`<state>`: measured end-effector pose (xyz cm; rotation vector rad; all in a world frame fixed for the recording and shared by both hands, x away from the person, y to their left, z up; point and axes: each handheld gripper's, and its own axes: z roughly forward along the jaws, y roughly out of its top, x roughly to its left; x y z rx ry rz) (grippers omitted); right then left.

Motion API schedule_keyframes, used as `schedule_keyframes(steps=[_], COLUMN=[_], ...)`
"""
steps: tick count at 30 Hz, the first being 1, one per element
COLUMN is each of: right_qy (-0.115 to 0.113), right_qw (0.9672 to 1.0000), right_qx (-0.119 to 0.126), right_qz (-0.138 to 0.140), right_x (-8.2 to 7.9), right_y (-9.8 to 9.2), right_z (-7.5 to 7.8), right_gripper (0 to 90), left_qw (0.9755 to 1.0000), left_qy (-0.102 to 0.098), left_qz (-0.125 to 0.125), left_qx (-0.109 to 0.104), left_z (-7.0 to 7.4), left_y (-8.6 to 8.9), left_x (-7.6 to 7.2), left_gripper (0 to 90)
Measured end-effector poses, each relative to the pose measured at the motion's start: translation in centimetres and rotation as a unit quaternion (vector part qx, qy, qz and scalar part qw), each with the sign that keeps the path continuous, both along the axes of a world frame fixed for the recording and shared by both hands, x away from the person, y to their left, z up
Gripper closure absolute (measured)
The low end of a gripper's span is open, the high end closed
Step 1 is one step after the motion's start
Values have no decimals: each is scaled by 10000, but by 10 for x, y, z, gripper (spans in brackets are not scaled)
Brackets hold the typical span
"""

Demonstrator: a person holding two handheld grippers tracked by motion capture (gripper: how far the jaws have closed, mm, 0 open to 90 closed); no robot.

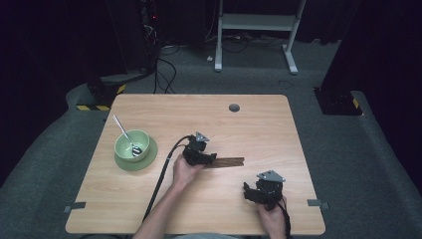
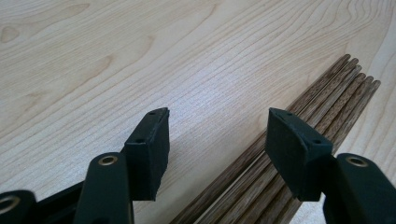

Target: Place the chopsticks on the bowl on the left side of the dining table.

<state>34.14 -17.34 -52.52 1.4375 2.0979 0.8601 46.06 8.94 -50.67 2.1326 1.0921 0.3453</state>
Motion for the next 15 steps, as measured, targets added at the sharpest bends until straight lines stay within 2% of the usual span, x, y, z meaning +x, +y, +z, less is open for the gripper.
schedule_keyframes(steps=[15], right_qy=[-4], right_qw=[10000], right_qx=[-3], right_qz=[5], right_x=[0], right_y=[0], right_z=[0], right_gripper=[158], left_qw=[9999], left_qy=[-15], left_qz=[-15], left_qx=[129], left_z=[-4], left_y=[0], left_x=[2], left_gripper=[403])
